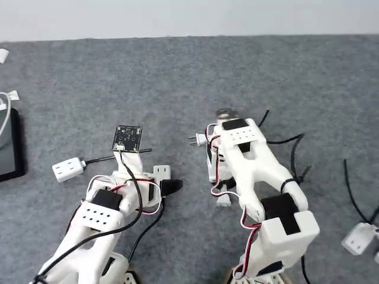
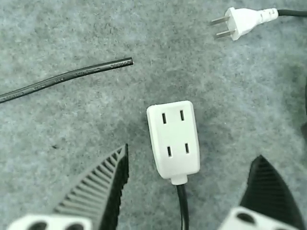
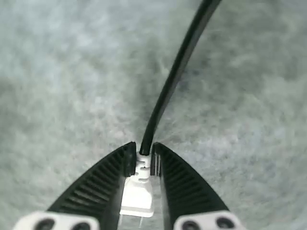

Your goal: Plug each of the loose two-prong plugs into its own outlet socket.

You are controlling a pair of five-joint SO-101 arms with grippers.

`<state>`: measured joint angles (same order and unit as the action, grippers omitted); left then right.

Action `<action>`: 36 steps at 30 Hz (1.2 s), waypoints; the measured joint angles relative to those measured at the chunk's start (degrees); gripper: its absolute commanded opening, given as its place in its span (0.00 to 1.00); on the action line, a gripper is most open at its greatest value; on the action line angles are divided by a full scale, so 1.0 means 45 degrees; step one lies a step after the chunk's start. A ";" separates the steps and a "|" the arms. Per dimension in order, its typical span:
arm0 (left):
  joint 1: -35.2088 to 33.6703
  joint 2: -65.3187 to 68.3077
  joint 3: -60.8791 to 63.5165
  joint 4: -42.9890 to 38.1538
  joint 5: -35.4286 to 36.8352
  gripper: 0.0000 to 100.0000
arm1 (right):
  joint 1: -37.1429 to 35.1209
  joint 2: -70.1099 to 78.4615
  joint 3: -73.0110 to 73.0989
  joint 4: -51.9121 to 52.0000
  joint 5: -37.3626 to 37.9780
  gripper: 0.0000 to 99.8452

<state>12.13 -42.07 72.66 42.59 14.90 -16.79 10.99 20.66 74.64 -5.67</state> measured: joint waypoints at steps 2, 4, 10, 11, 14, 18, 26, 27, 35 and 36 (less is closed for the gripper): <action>0.0000 0.0000 0.0000 0.0000 0.0000 0.33 | 0.0059 0.0000 -0.0020 -0.0195 0.1074 0.01; 0.0000 0.0000 0.0000 0.0000 0.0000 0.33 | 0.0352 0.0000 -0.0020 -0.0703 0.2129 0.02; 0.0000 0.0000 0.0000 0.0000 0.0000 0.33 | 0.0821 -0.0020 -0.0020 -0.1211 0.2794 0.14; 0.0000 0.0000 0.0000 0.0000 0.0000 0.33 | 0.0821 -0.0020 -0.0020 -0.1211 0.2794 0.13; 0.0000 0.0000 0.0000 0.0000 0.0000 0.33 | 0.0860 -0.0020 -0.0020 -0.1309 0.2774 0.08; 0.0000 0.0000 0.0000 0.0000 0.0000 0.33 | 0.0821 -0.0059 0.0274 -0.1309 0.2188 0.07; 0.0000 0.0000 0.0137 0.0000 0.0000 0.33 | 0.0821 -0.1700 0.2383 -0.2129 -0.0313 0.11; 0.0000 0.0000 0.0137 0.0000 0.0000 0.33 | 0.0821 -0.1836 0.2618 -0.2344 -0.0410 0.11; 0.0000 0.0000 0.0137 0.0000 0.0000 0.33 | 0.0508 -0.1895 0.2794 -0.3028 -0.0547 0.11; 0.0000 0.0000 0.0137 0.0000 0.0000 0.33 | 0.0488 -0.1895 0.2794 -0.3028 -0.0547 0.11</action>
<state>12.13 -42.07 73.27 42.59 14.90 -14.59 2.46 33.23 61.01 -8.13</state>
